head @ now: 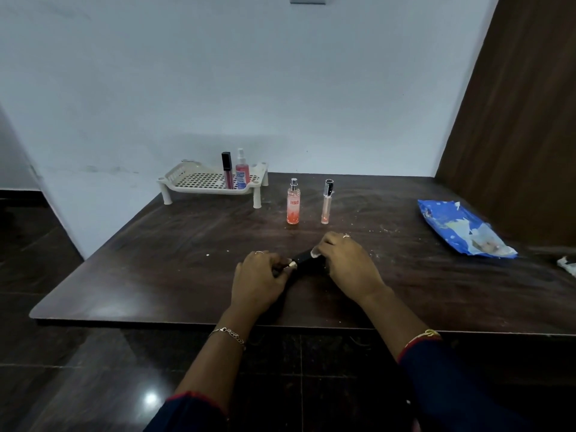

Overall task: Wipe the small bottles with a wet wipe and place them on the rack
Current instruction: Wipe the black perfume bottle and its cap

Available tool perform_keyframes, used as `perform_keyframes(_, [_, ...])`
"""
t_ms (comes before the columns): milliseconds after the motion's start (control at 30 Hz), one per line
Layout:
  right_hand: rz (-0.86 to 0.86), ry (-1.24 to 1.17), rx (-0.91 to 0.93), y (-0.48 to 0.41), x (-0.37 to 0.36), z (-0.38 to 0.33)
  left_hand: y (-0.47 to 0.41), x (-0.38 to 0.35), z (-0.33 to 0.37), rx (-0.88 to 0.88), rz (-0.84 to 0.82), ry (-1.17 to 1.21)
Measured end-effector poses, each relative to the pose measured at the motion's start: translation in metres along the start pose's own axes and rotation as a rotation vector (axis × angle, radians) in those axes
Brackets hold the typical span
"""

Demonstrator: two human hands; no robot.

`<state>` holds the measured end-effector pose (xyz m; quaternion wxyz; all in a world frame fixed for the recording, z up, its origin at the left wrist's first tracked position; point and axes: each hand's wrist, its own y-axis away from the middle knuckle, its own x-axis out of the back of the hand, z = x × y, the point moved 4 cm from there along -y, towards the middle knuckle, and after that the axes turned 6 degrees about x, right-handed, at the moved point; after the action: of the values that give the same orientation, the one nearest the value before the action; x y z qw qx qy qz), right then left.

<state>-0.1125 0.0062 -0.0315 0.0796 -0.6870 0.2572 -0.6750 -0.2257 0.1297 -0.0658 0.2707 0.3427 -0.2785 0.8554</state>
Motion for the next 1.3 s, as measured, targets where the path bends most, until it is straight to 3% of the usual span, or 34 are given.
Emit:
perform_keyframes(333, [-0.019,-0.048,0.123,0.003,-0.008,-0.020,0.001,0.001,0.002,-0.012,-0.005,-0.034])
perform_keyframes(600, [-0.043,0.029,-0.010,-0.005,0.000,-0.003,0.000,0.000,0.002,0.002,-0.015,-0.052])
perform_keyframes(800, [-0.013,-0.066,0.111,0.002,-0.011,-0.027,0.001,0.002,0.003,-0.005,-0.018,-0.059])
perform_keyframes(1133, [0.008,-0.062,-0.244,-0.002,-0.005,0.038,0.001,0.002,0.001,0.011,-0.020,-0.019])
perform_keyframes(1200, [0.128,-0.163,-0.359,-0.002,0.006,0.050,0.001,0.003,0.003,0.002,-0.008,-0.009])
perform_keyframes(1300, [0.264,-0.206,-0.344,-0.007,0.020,0.048,0.002,0.005,0.004,-0.020,0.022,0.000])
